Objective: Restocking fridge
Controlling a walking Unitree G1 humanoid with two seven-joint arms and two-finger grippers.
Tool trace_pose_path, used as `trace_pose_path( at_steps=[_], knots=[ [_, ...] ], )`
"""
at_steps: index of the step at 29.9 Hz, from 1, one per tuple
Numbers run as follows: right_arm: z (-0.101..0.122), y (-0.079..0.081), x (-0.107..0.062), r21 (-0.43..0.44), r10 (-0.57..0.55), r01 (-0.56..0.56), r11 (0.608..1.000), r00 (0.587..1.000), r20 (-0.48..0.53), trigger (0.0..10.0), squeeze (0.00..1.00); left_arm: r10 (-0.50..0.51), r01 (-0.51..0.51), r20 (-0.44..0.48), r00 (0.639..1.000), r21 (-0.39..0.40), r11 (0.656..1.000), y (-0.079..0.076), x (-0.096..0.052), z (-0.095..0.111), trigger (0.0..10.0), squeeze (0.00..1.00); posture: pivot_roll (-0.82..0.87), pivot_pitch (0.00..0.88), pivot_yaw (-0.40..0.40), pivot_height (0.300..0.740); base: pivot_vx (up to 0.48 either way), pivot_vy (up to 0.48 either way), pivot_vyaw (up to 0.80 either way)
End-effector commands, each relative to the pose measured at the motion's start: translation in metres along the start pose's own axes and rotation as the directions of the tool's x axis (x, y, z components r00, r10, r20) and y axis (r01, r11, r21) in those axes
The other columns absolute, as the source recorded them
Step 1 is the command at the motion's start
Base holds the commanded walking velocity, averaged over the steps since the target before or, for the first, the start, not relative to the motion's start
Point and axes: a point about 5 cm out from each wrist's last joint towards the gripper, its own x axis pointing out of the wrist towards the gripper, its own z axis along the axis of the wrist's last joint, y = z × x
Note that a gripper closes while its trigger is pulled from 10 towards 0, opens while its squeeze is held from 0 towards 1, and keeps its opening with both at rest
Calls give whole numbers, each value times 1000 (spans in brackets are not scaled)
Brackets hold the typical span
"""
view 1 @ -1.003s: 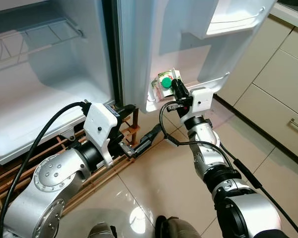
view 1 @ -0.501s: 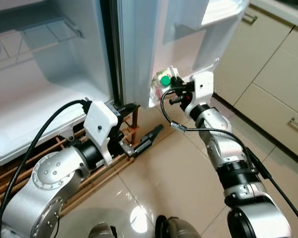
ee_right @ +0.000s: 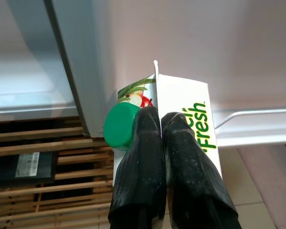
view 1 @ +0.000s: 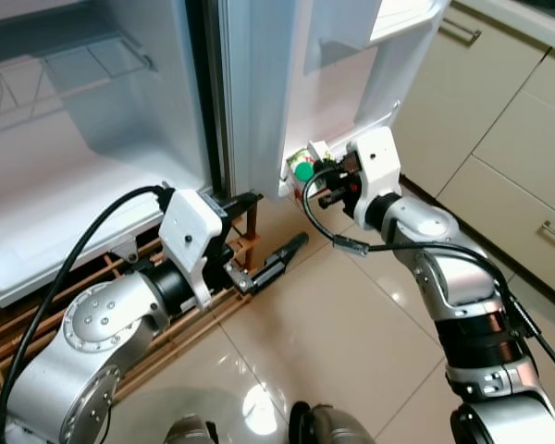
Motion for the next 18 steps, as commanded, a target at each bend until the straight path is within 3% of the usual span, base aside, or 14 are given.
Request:
trace_pose_path(
  at_steps=[1, 9, 18],
  knots=[
    [9, 2, -6, -2, 16, -16, 1000, 1000, 10, 10000, 0, -14, 14, -1, 1000, 3, 1000, -2, 0, -1, 10000, 0, 95, 122, -84, 740, 0, 0, 0],
    [50, -13, -23, -46, -93, 98, 994, 992, 91, 10000, 0, -1, 1, 20, 1000, -4, 1000, 0, 1, 2, 10000, 0, 93, 121, -82, 740, 0, 0, 0],
    [55, -27, -32, -177, -155, 175, 969, 981, 120, 10000, 0, 4, -3, 36, 999, -5, 1000, 1, 6, 2, 10000, 0, 76, 108, -75, 740, 0, 0, 0]
  ],
)
